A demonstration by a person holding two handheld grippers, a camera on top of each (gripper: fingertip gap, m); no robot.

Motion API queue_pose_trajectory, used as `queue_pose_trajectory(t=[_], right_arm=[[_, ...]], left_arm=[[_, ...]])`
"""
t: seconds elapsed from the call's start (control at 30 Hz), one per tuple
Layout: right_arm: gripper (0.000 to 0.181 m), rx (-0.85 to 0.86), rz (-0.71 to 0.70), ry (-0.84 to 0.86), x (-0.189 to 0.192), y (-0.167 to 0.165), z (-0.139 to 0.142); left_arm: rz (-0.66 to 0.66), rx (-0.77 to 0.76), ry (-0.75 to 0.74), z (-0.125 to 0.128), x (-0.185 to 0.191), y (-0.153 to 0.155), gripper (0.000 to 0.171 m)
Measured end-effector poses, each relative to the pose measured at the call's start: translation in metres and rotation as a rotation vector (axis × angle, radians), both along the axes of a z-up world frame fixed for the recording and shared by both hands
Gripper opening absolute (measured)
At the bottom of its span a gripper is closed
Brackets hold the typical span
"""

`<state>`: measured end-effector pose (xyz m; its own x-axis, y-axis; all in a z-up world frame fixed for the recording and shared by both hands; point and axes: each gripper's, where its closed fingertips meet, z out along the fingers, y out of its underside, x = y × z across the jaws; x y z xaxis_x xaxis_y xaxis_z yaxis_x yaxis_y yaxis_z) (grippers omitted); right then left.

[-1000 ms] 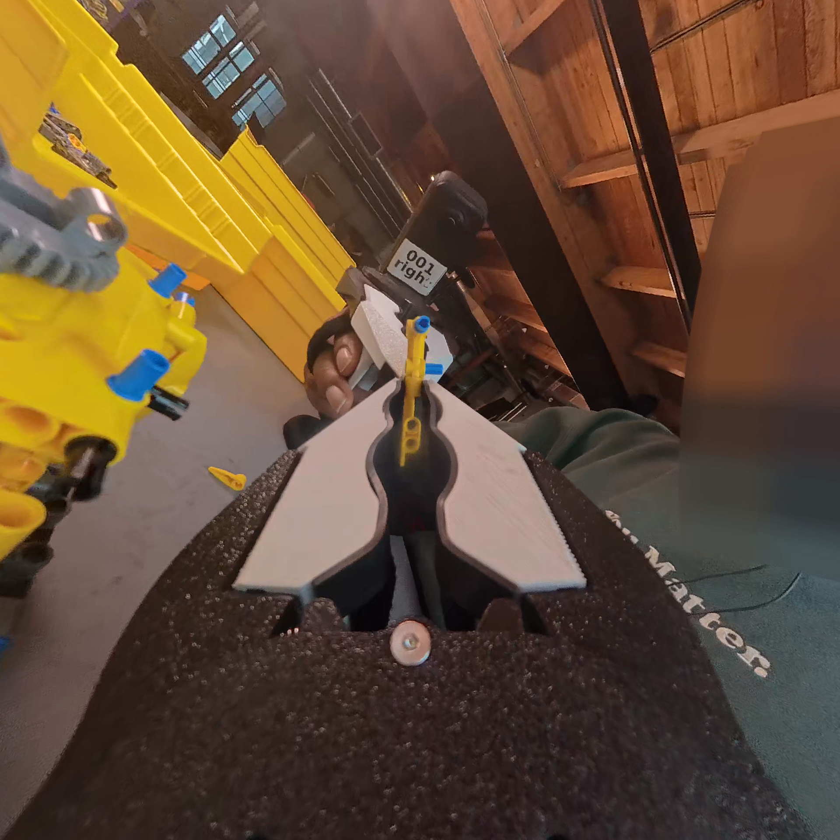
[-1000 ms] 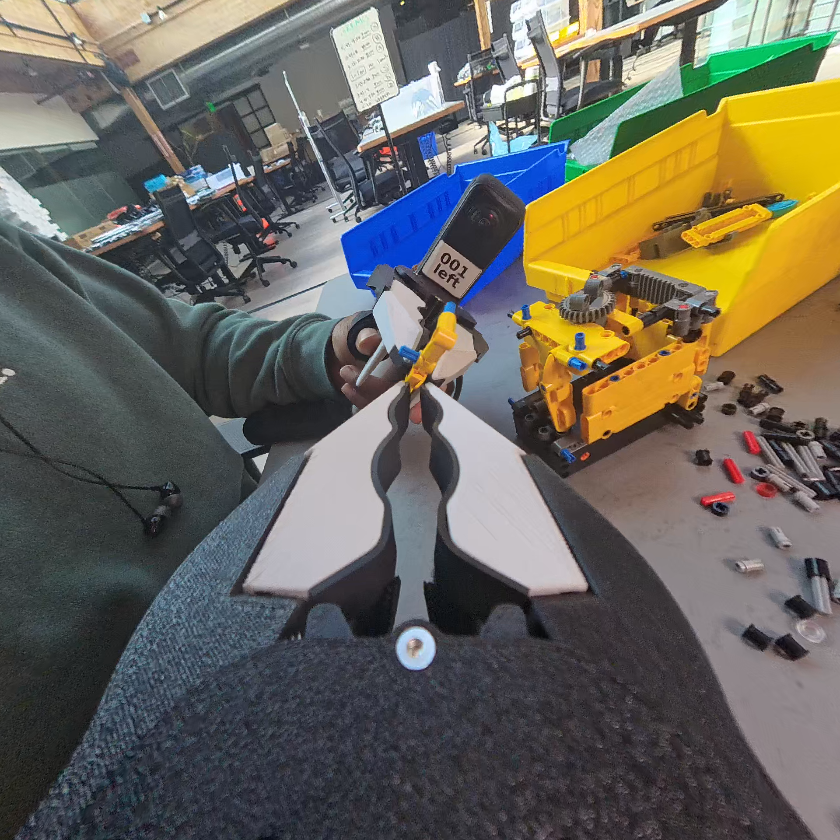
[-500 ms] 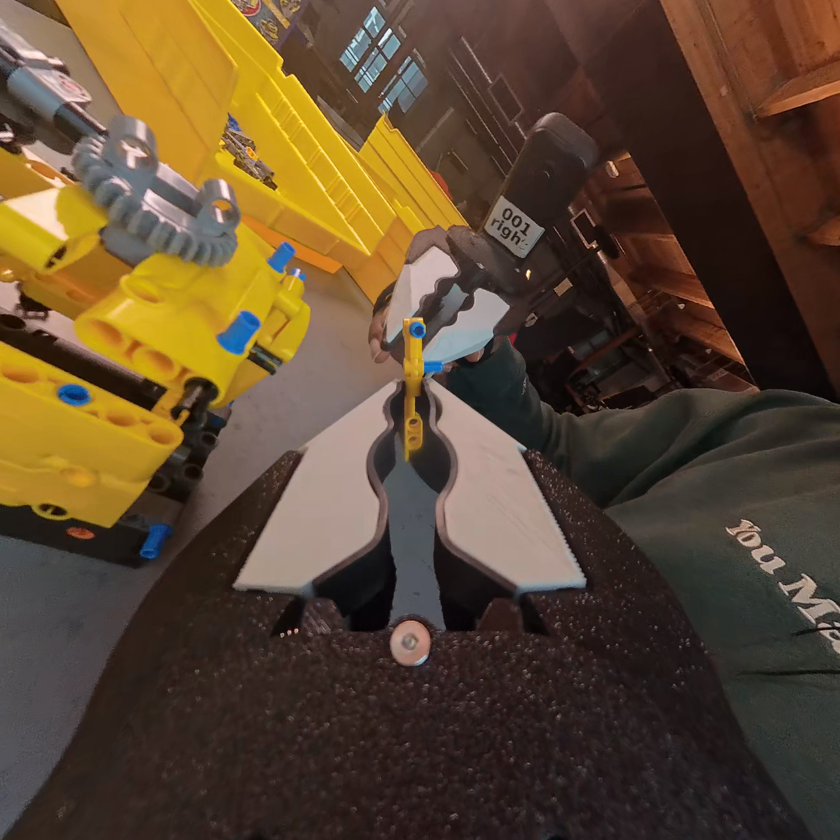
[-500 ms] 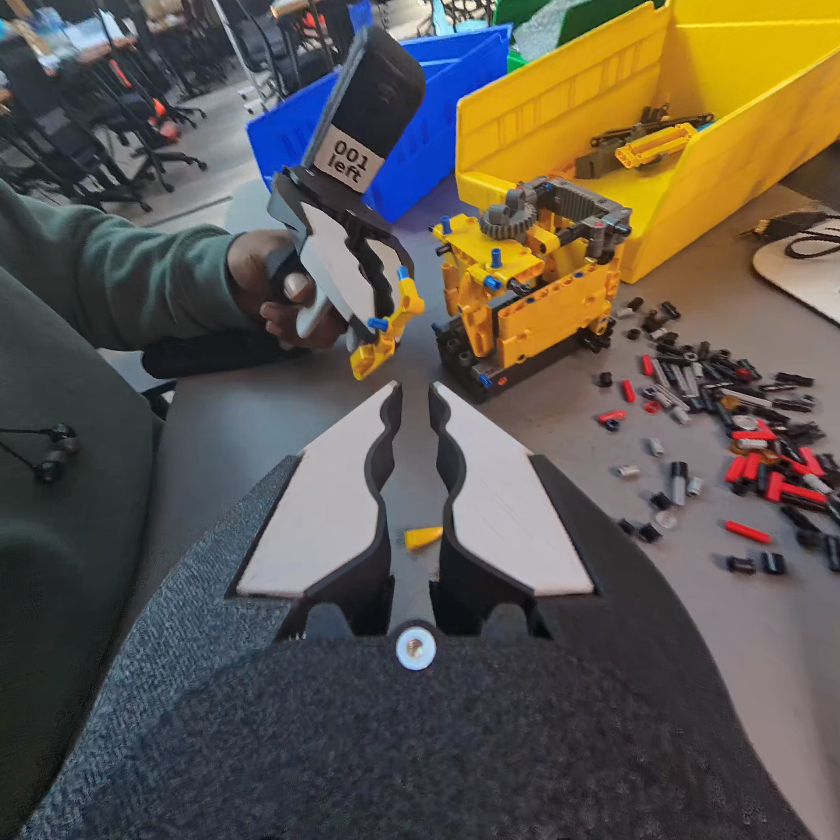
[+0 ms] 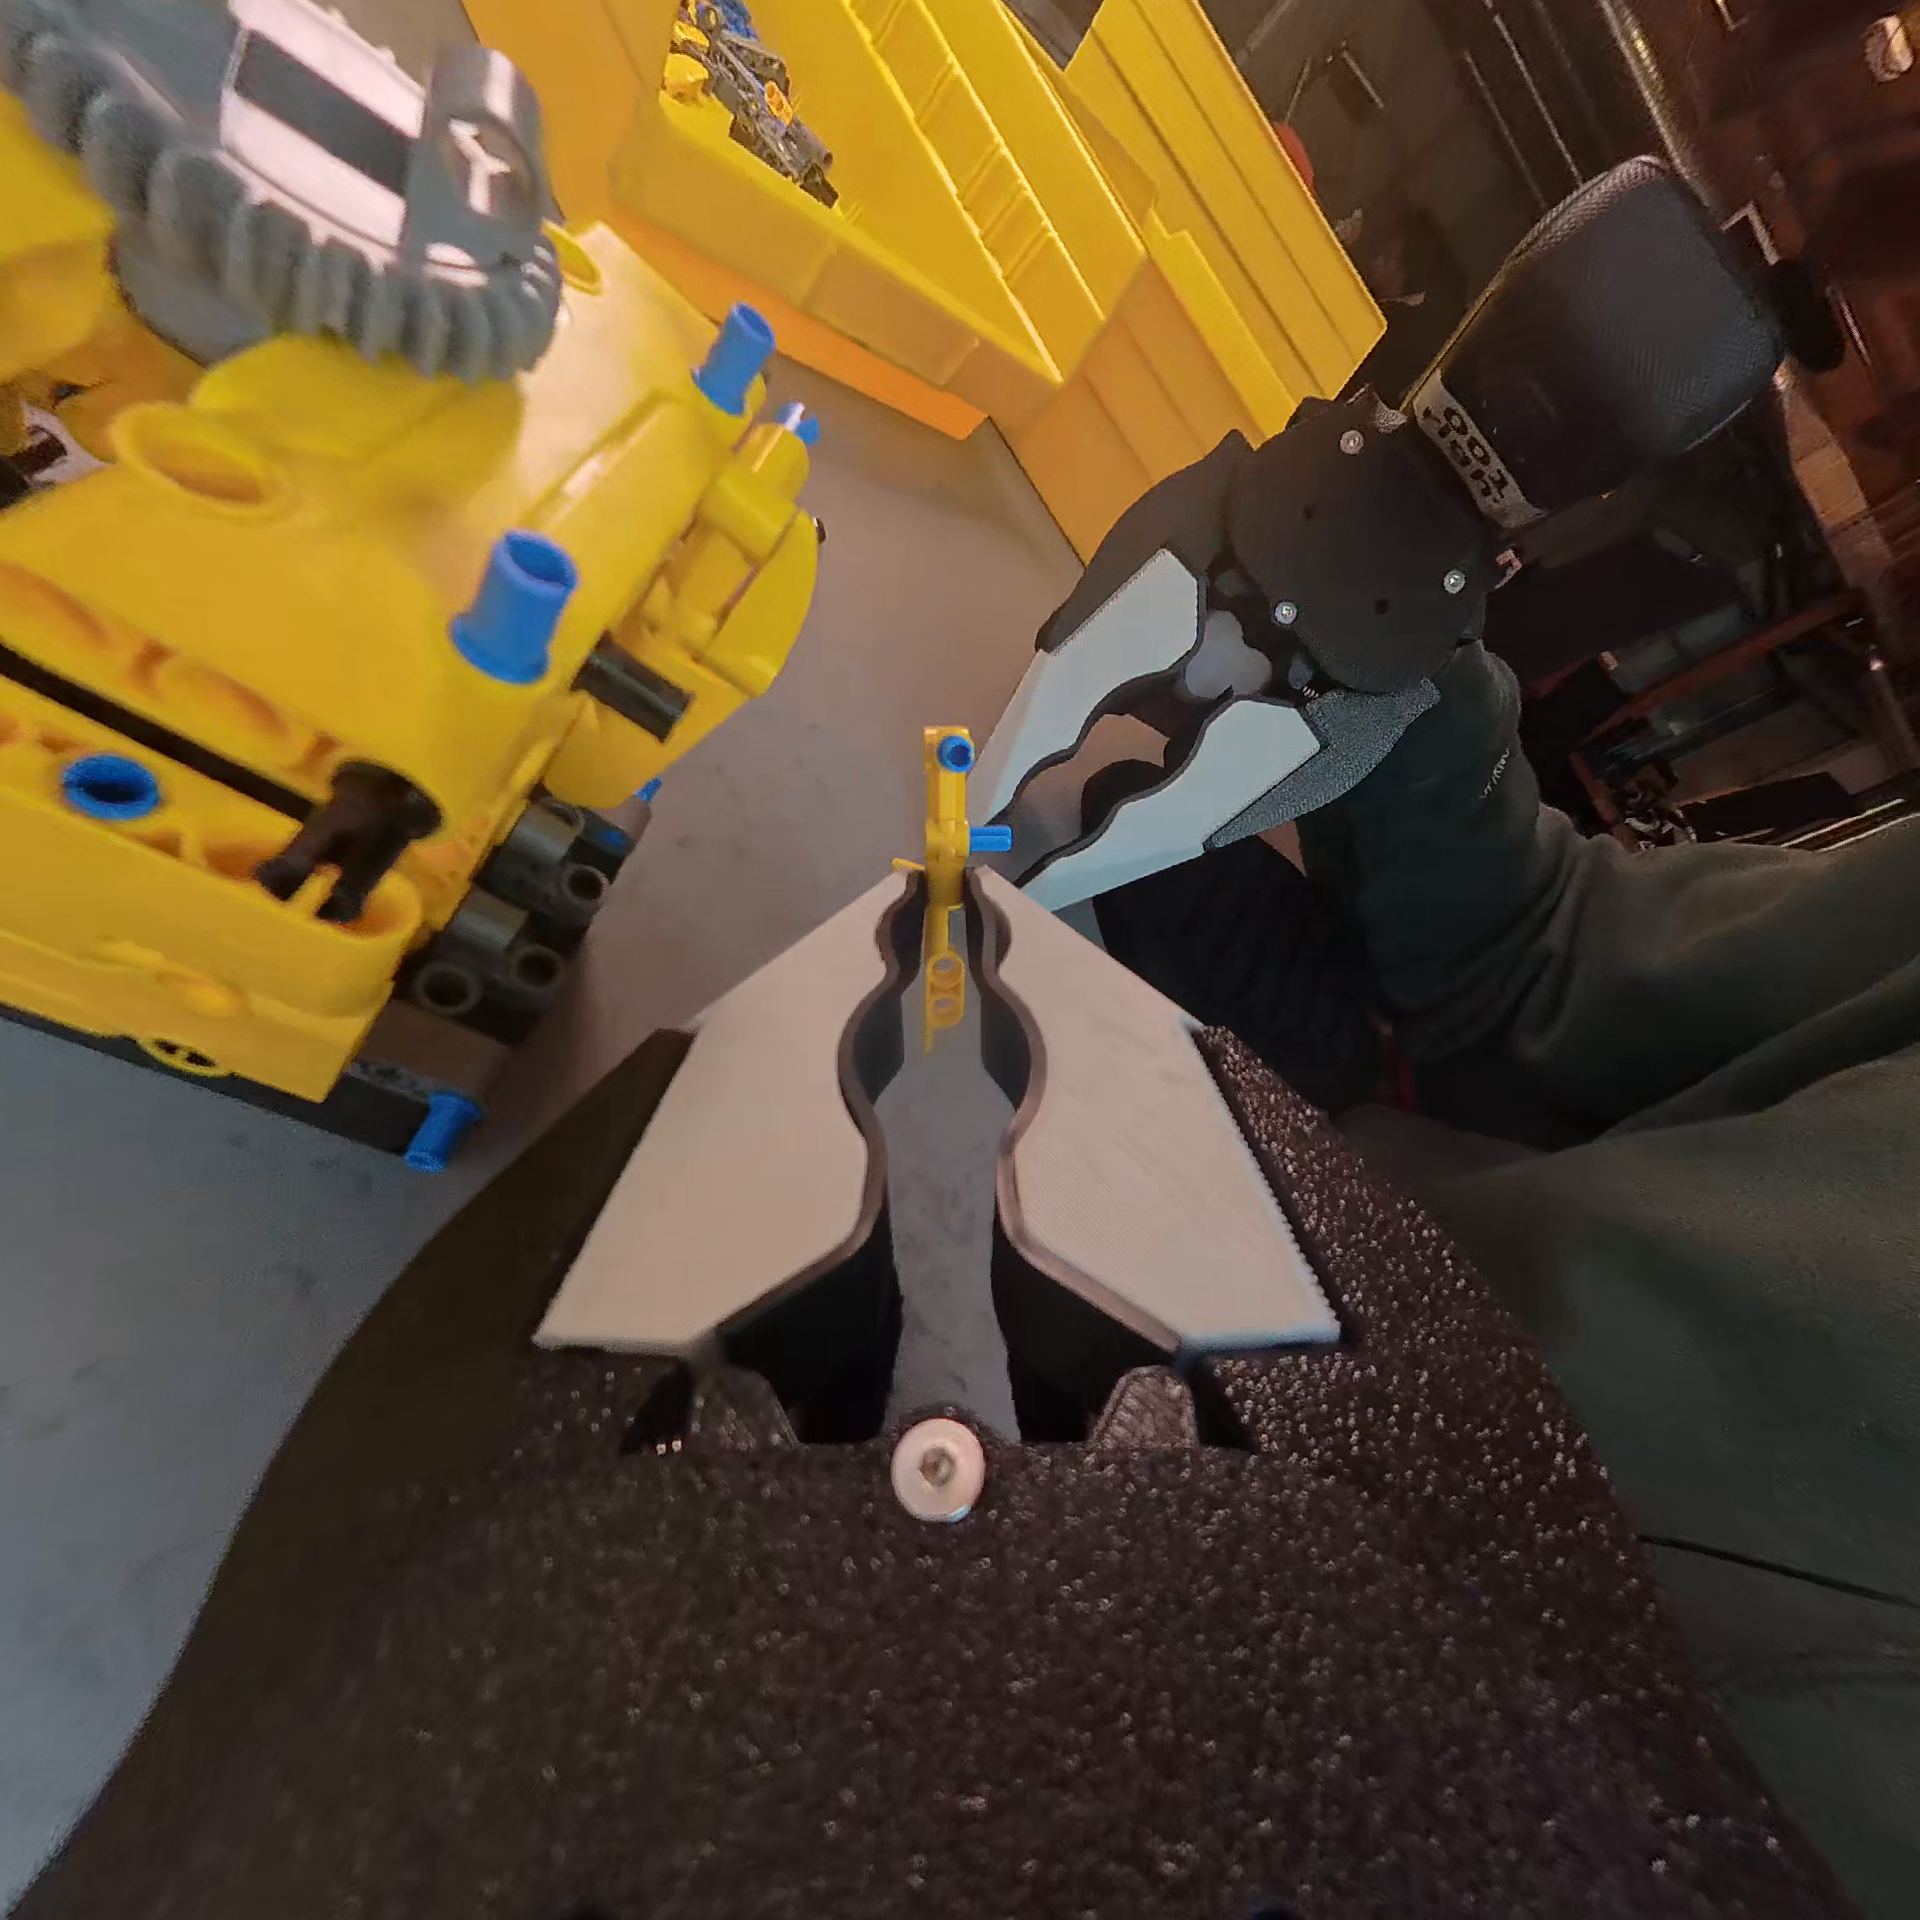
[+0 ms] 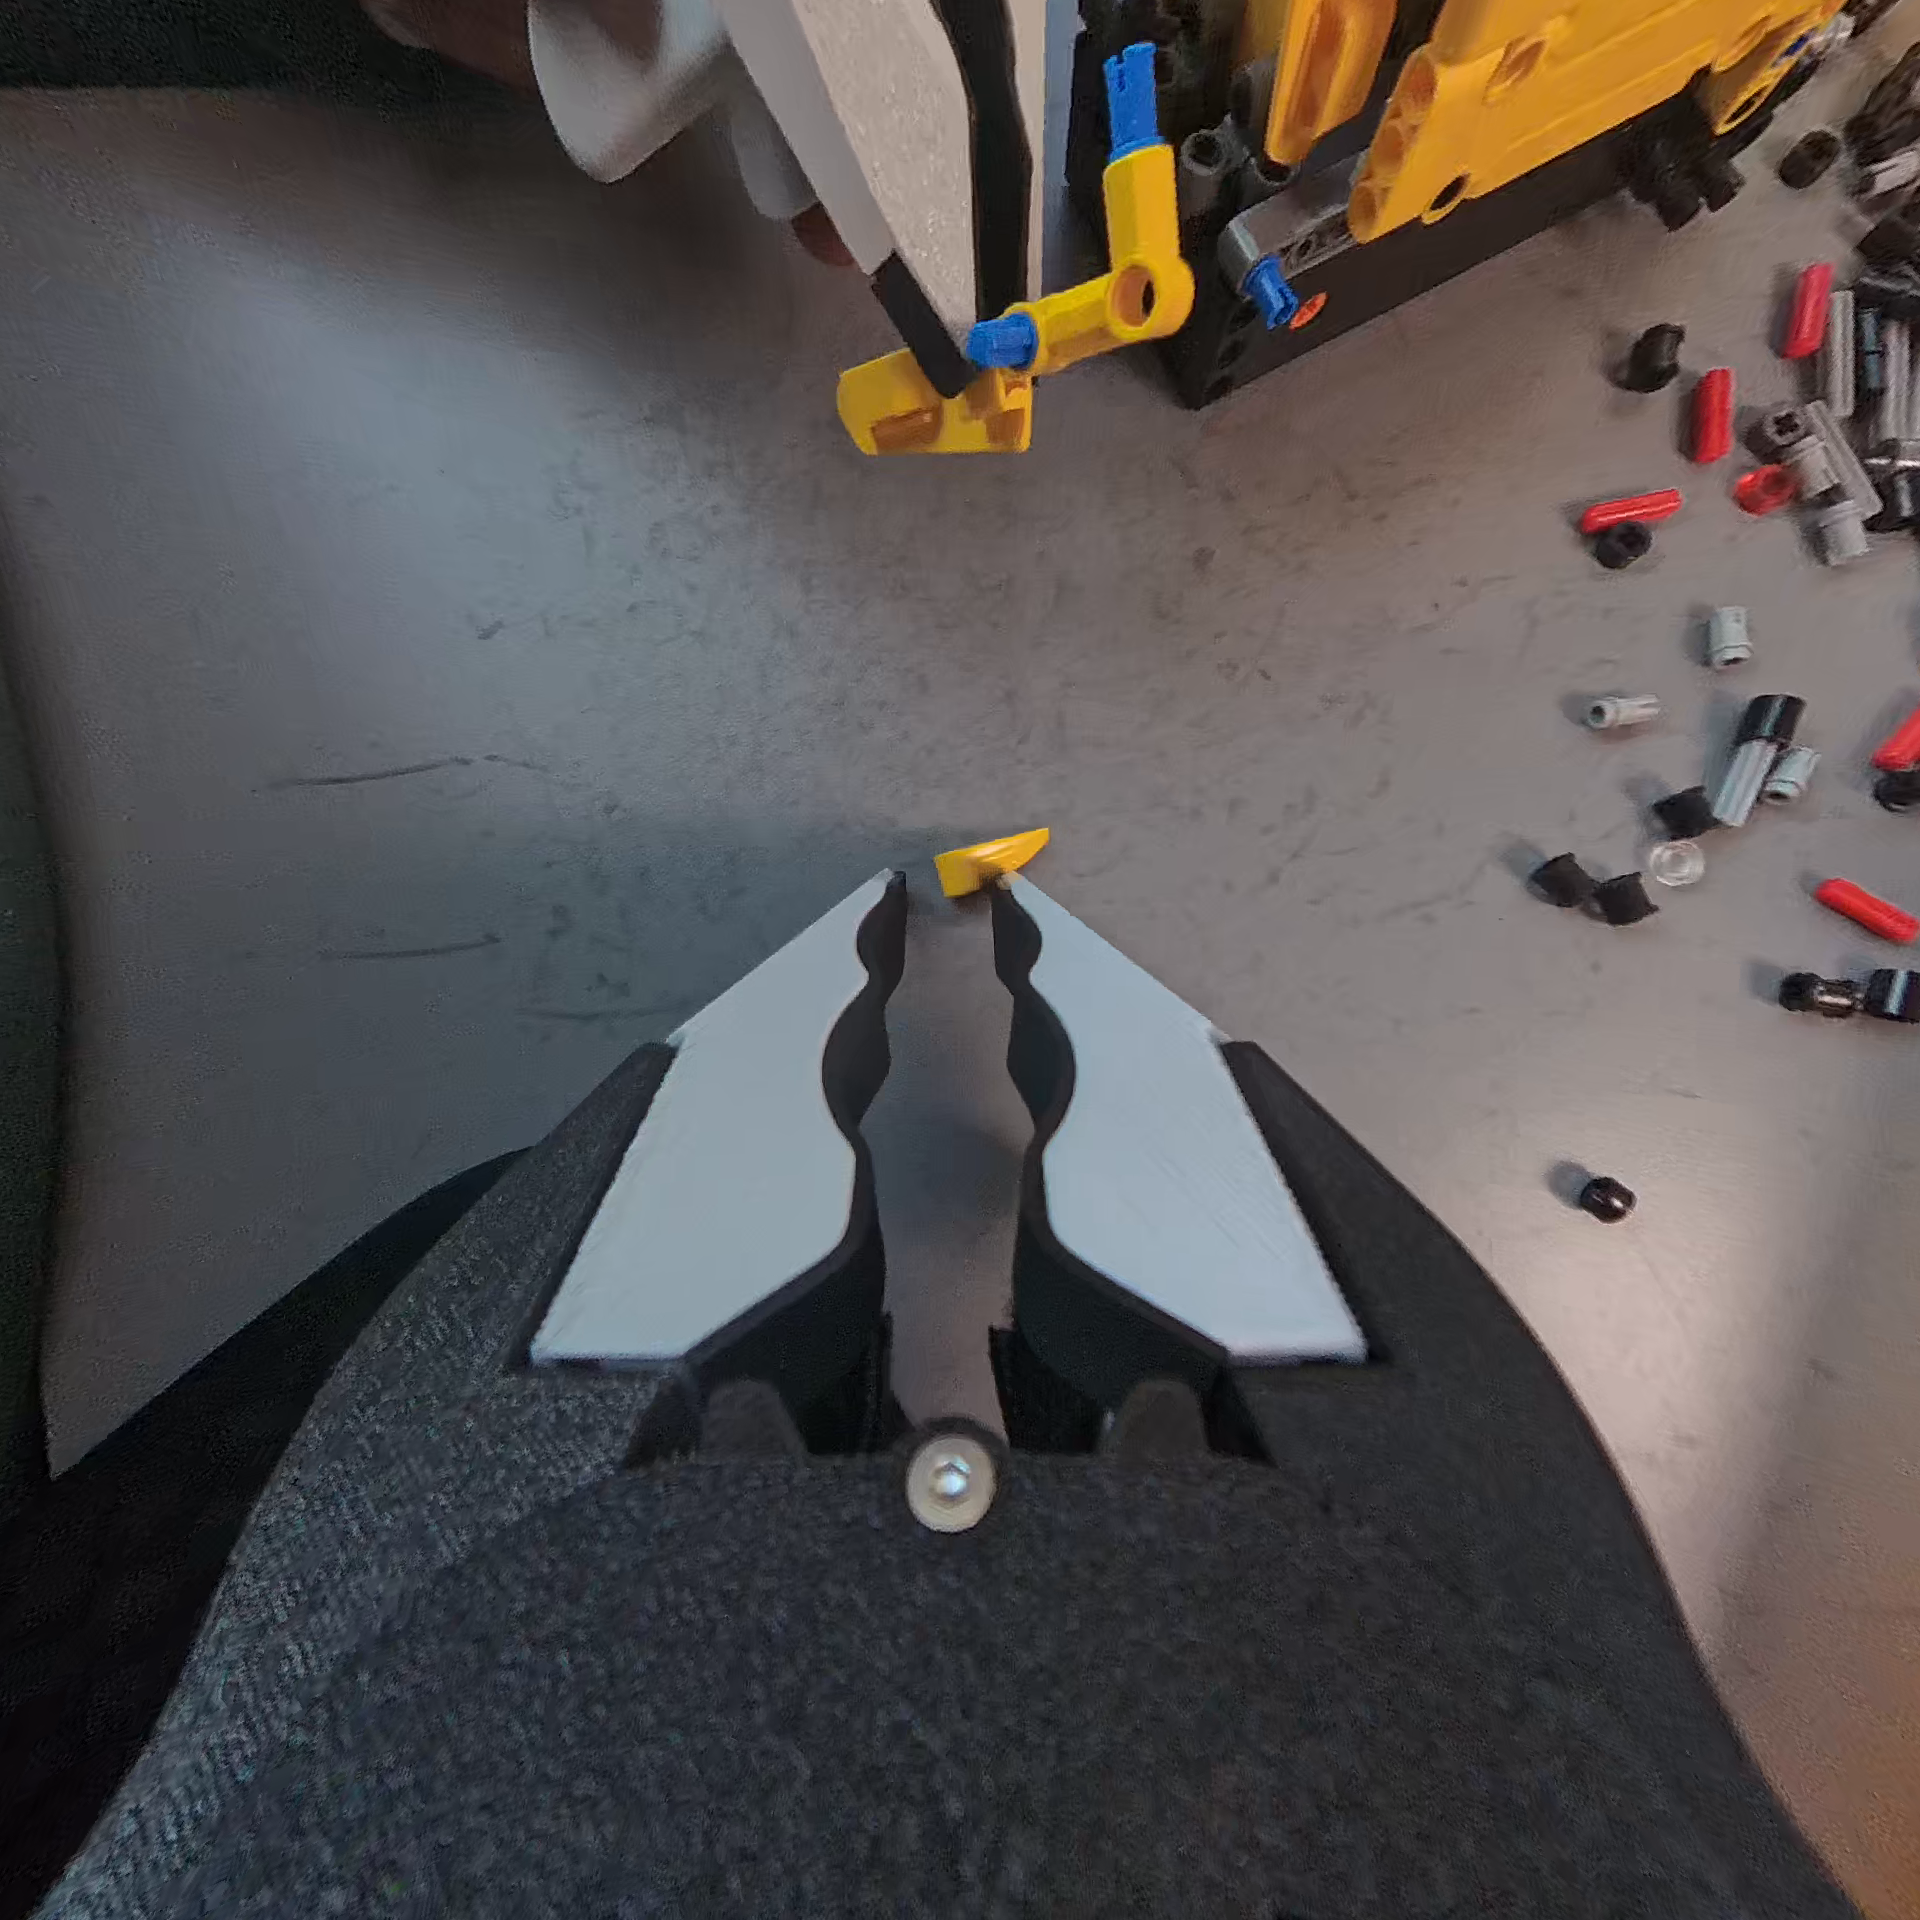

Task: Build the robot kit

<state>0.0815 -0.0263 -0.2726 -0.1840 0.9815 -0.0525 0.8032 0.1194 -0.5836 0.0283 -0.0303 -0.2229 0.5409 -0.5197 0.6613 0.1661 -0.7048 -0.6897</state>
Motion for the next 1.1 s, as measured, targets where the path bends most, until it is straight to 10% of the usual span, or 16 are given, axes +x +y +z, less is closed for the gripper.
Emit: queue_pose_trajectory(t=[0.67,0.9,1.1], right_arm=[[0.018,0.033,0.081,0.038,-0.012,-0.022,0.006],[0.025,-0.317,-0.252,0.344,-0.056,0.013,0.058],[0.008,-0.524,-0.254,0.437,-0.071,0.008,0.071]], left_arm=[[0.007,-0.027,0.143,-0.019,0.004,0.001,0.006],[0.073,0.088,0.190,-0.006,-0.002,0.005,0.007],[0.134,0.284,0.334,0.013,-0.007,0.006,0.006]])
